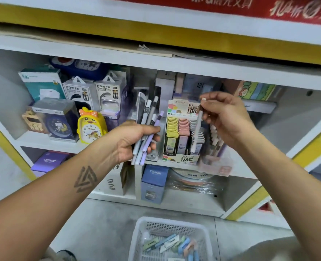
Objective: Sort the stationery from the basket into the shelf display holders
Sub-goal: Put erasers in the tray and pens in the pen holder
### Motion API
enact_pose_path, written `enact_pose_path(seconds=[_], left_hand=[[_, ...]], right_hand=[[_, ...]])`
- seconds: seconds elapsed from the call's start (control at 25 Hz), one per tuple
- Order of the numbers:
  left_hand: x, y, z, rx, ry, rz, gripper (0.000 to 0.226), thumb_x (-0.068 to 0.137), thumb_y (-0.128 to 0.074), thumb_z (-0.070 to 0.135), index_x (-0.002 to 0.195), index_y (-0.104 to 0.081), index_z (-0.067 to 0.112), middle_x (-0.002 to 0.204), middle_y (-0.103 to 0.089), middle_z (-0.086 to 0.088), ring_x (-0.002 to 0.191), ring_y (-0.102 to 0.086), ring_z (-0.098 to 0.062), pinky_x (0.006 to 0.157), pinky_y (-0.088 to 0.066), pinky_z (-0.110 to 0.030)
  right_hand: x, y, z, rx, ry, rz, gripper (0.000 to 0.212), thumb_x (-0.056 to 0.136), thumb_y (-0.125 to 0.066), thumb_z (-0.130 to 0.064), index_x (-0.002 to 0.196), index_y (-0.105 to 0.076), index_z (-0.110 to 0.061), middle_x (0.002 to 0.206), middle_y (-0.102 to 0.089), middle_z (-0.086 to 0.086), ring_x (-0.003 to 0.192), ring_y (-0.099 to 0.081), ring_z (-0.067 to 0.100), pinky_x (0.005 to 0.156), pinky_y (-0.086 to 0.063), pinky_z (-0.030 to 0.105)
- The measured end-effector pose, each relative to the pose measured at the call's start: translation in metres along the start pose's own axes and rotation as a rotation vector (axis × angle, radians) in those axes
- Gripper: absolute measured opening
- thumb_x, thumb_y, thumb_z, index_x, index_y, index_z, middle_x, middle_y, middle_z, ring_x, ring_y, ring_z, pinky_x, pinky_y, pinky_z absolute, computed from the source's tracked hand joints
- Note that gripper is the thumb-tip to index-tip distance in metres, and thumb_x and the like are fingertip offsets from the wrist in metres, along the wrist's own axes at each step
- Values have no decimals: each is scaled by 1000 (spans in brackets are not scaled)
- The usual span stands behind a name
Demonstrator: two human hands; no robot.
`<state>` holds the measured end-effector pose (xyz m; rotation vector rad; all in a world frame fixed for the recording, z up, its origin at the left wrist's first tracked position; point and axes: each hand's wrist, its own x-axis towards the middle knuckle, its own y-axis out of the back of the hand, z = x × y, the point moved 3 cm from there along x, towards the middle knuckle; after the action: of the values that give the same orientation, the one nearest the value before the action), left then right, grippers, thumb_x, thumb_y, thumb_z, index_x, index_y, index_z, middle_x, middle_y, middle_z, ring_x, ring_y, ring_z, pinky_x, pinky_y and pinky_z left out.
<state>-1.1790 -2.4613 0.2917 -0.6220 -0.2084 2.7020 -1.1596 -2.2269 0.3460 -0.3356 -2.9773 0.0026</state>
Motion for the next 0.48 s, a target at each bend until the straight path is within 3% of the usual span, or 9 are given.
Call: enact_pose_path(seconds=[0.16, 0.24, 0.4, 0.48], left_hand=[[8, -48, -8, 13, -3, -113, 10, 83, -74, 14, 84, -71, 5, 65, -65, -10, 45, -56, -17, 44, -48, -23], [12, -69, -13, 9, -9, -140, 14, 81, -76, 15, 90, -72, 4, 67, -65, -10, 46, -56, -18, 44, -48, -24], [18, -94, -22, -16, -13, -171, 15, 83, -74, 13, 91, -66, 2, 68, -64, -11, 48, -56, -19, 45, -48, -23], [21, -102, -23, -24, -26, -167, 14, 84, -74, 11, 91, -66, 1, 69, -64, -12, 49, -56, -20, 45, -48, -24]], right_hand=[[-17, 57, -6, -132, 99, 154, 14, 89, -65, 4, 92, -72, -8, 65, -66, 5, 47, -50, 16, 47, -40, 25], [-23, 77, -13, -231, 217, 236, 13, 90, -65, 4, 92, -70, -8, 61, -65, 3, 46, -51, 16, 47, -42, 24], [-30, 103, -15, -475, 397, 294, 10, 92, -64, -7, 96, -66, -16, 74, -62, 19, 65, -58, 34, 61, -51, 41], [-32, 114, -7, -675, 436, 289, 10, 94, -63, -15, 103, -64, -17, 77, -66, 10, 73, -65, 30, 68, -56, 45]])
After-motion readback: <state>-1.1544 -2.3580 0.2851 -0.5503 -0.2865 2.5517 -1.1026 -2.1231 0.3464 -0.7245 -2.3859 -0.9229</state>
